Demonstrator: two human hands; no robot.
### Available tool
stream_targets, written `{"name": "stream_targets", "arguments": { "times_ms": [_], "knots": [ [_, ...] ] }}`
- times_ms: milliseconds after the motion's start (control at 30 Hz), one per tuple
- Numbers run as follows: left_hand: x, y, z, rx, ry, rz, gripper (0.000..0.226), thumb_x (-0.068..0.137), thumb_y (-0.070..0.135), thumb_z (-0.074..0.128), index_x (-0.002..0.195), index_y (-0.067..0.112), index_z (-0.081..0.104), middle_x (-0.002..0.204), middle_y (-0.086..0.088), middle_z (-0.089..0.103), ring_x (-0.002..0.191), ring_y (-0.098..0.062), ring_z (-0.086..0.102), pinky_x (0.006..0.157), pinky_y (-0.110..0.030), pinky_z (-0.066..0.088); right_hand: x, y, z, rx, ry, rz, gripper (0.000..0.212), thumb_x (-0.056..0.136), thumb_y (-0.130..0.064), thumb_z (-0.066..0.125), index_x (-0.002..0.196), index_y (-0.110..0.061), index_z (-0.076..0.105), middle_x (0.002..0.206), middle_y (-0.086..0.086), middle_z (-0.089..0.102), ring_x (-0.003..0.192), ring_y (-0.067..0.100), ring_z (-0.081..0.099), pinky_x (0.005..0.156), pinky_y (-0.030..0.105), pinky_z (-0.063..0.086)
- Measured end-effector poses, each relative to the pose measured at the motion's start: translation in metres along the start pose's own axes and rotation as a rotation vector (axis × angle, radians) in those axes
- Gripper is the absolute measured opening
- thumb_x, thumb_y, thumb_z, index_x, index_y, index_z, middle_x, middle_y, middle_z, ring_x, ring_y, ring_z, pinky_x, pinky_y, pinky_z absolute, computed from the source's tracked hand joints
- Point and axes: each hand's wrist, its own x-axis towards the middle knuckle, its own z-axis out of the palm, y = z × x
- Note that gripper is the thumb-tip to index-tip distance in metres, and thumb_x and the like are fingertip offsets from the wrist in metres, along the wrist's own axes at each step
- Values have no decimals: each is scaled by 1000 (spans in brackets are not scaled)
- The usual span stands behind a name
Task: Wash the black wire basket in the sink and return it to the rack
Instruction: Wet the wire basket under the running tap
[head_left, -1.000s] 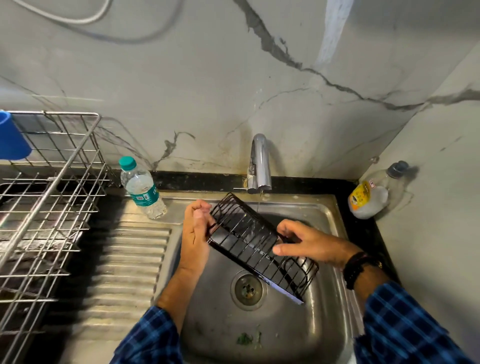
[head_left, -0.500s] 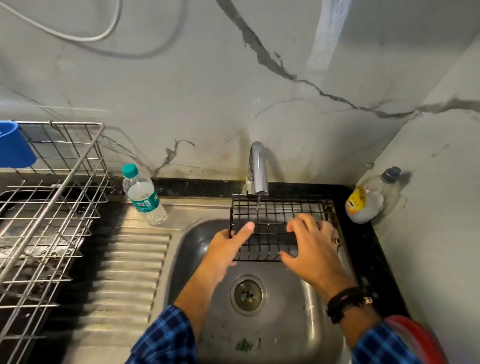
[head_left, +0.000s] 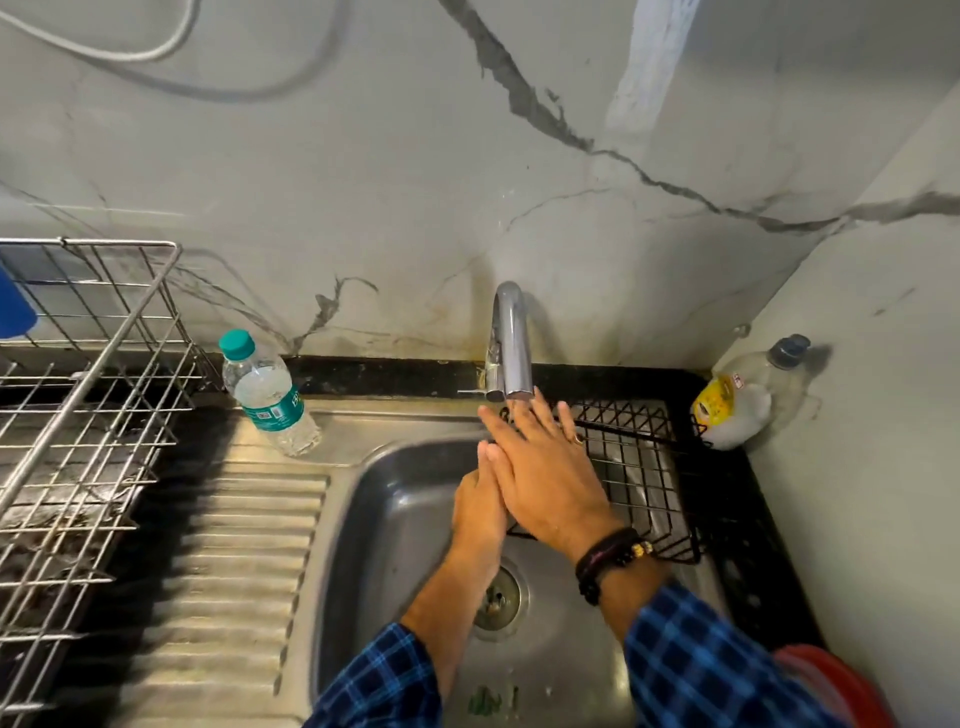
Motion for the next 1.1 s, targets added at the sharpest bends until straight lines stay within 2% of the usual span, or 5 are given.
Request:
{"name": "stream_targets", "arguments": {
  "times_ms": [200,400,733,900,1100],
  "knots": [
    [5,11,-28,89,34,169,44,97,54,48,97,23,78,86,0,78,87,-14,71,81,-34,57,29,11,-23,29,136,-69,41,97,-47,39,127,-32,62,141,-1,53,136,20,39,117,49,25],
    [-10,46,-46,521,155,343,62,97,53,50,50,13,52,52,6,48,49,-14,46,56,-29,35,34,7,-24,759,210,283,22,102,-32,48,119,-24,59,109,-3,63,97,12,62,68,19,45],
    [-14,8,-56,448,164,247,38,100,49,48,97,24,77,86,6,75,83,-10,69,84,-40,56,-44,-30,32,508,215,52,54,95,-48,35,148,-39,38,168,0,-5,153,18,-9,124,49,1],
    [-9,7,-62,139,116,128,34,101,46,49,97,26,76,89,7,78,92,-8,71,89,-34,54,-70,-26,53,257,202,-247,57,102,-35,31,157,-26,23,168,2,8,154,21,6,122,50,13],
    [-14,19,-75,-134,85,119,35,103,43,47,113,24,74,135,-25,46,91,-44,61,96,-42,47,-37,65,50,438,178,379,62,99,-62,17,156,-40,15,167,-4,9,153,18,7,121,54,20]
  ]
}}
